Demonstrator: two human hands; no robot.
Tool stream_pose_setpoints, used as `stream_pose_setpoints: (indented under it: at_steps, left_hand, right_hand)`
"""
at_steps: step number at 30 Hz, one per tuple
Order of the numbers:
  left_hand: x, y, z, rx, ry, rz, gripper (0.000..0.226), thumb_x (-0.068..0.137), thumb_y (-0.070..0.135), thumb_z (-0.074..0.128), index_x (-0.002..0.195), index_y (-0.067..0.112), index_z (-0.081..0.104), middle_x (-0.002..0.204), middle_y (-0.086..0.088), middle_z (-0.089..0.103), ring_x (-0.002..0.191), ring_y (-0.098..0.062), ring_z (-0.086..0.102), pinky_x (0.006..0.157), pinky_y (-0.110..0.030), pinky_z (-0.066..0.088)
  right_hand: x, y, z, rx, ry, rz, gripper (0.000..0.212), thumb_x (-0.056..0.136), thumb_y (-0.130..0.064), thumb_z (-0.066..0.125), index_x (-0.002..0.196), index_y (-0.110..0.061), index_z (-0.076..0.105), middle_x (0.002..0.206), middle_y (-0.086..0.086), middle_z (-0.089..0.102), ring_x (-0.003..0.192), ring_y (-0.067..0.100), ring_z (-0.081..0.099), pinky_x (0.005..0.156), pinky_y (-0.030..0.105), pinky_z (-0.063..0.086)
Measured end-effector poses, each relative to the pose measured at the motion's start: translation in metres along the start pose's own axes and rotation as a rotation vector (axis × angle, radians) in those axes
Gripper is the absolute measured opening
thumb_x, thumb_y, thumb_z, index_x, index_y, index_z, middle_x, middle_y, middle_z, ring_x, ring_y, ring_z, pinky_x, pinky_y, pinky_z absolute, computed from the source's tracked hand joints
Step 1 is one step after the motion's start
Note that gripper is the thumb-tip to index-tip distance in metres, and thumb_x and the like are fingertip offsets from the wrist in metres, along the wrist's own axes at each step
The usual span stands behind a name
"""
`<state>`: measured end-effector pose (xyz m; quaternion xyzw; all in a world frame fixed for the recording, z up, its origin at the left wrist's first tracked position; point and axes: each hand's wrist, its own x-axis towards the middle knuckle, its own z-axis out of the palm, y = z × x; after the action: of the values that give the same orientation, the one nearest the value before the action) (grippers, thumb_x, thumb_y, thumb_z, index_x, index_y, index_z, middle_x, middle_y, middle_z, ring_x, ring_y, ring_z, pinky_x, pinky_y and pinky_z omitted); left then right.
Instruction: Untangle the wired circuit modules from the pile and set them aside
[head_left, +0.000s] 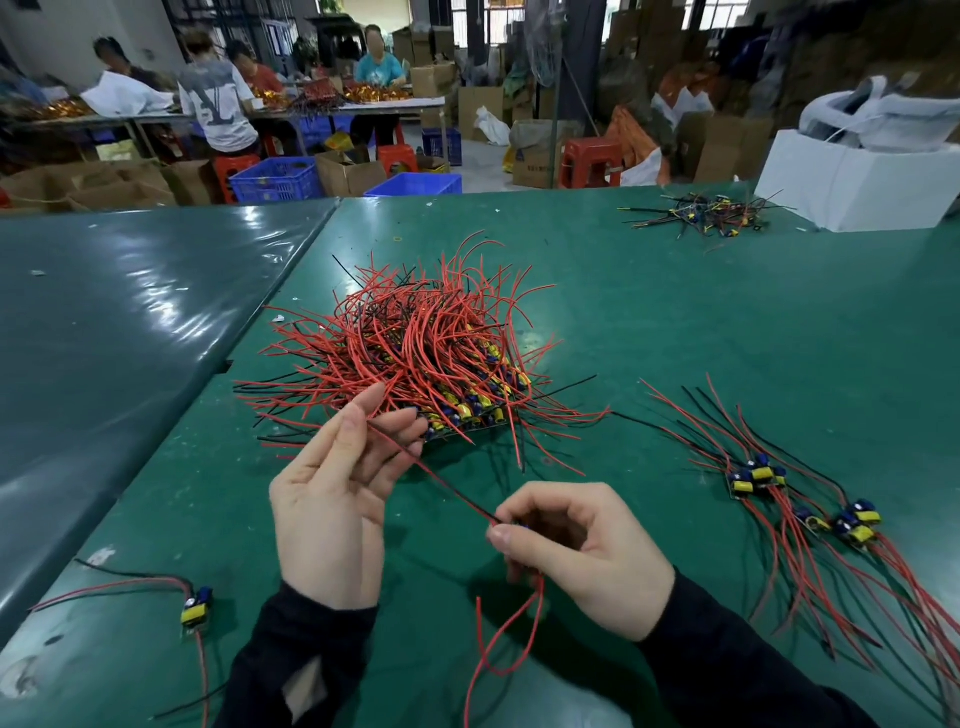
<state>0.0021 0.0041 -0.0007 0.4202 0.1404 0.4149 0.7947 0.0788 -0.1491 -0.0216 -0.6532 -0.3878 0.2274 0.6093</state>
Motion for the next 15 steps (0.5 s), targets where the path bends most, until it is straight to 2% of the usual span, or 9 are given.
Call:
stream_pose_setpoints:
  at_steps: [2, 4, 6, 8, 11, 12, 15]
  left_hand:
    - [-0.006, -0.005, 0.006, -0.034, -0.095, -0.063, 0.041, 0.081, 0.021, 0.053, 0.119, 0.007, 0.056, 0.097, -0.011, 0.074, 0.091, -0.023, 0.071, 0.073, -0.025, 0.057]
    - [-0.017, -0.017, 0.013, 0.044, -0.197, -0.132, 0.054, 0.07, 0.02, 0.063, 0.121, 0.006, 0.054, 0.103, -0.014, 0.072, 0.098, -0.027, 0.069, 0.078, -0.029, 0.057]
    - [-0.028, -0.027, 0.016, 0.204, -0.273, -0.177, 0.045, 0.063, 0.016, 0.069, 0.107, 0.005, 0.066, 0.098, -0.014, 0.073, 0.094, -0.024, 0.07, 0.081, -0.03, 0.057]
    - [-0.033, -0.033, 0.016, 0.357, -0.301, -0.158, 0.028, 0.064, 0.013, 0.069, 0.091, 0.005, 0.074, 0.09, -0.012, 0.074, 0.084, -0.018, 0.07, 0.076, -0.026, 0.057]
    - [-0.032, -0.034, 0.013, 0.439, -0.289, -0.102, 0.018, 0.07, 0.011, 0.067, 0.082, 0.0, 0.076, 0.083, -0.014, 0.074, 0.079, -0.02, 0.068, 0.076, -0.03, 0.055]
    - [-0.032, -0.034, 0.013, 0.437, -0.279, -0.102, 0.018, 0.069, 0.012, 0.067, 0.08, 0.0, 0.076, 0.082, -0.015, 0.074, 0.079, -0.022, 0.068, 0.077, -0.033, 0.055]
    - [-0.028, -0.031, 0.012, 0.408, -0.228, -0.144, 0.017, 0.072, 0.015, 0.066, 0.077, 0.002, 0.076, 0.083, -0.015, 0.074, 0.079, -0.022, 0.069, 0.072, -0.029, 0.055]
  right_hand:
    - [0.002, 0.001, 0.0, 0.056, 0.09, -0.035, 0.011, 0.082, -0.01, 0.068, 0.072, -0.014, 0.065, 0.055, 0.0, 0.06, 0.051, 0.009, 0.057, 0.053, 0.02, 0.045]
    - [0.004, 0.002, -0.002, 0.115, 0.171, -0.046, 0.017, 0.085, 0.001, 0.065, 0.071, -0.01, 0.065, 0.055, 0.002, 0.059, 0.05, 0.009, 0.056, 0.051, 0.02, 0.046]
    - [0.004, 0.004, -0.003, 0.097, 0.175, -0.063, 0.014, 0.086, 0.0, 0.064, 0.073, -0.007, 0.065, 0.057, 0.002, 0.06, 0.052, 0.008, 0.055, 0.053, 0.021, 0.046]
    - [0.002, 0.005, -0.001, 0.048, 0.151, -0.083, 0.009, 0.084, -0.006, 0.065, 0.075, -0.007, 0.067, 0.064, 0.0, 0.065, 0.058, 0.007, 0.058, 0.057, 0.023, 0.048]
    - [0.001, 0.005, 0.002, 0.03, 0.115, -0.086, 0.016, 0.084, 0.001, 0.064, 0.078, -0.012, 0.07, 0.091, -0.007, 0.073, 0.075, 0.005, 0.063, 0.067, 0.023, 0.051]
    - [0.001, 0.005, 0.002, 0.03, 0.115, -0.088, 0.017, 0.084, 0.001, 0.065, 0.077, -0.014, 0.07, 0.092, -0.007, 0.074, 0.077, 0.004, 0.064, 0.069, 0.021, 0.051]
    - [0.001, 0.004, 0.003, 0.039, 0.151, -0.067, 0.006, 0.076, -0.014, 0.068, 0.071, -0.011, 0.068, 0.067, -0.002, 0.065, 0.06, 0.008, 0.059, 0.059, 0.021, 0.047]
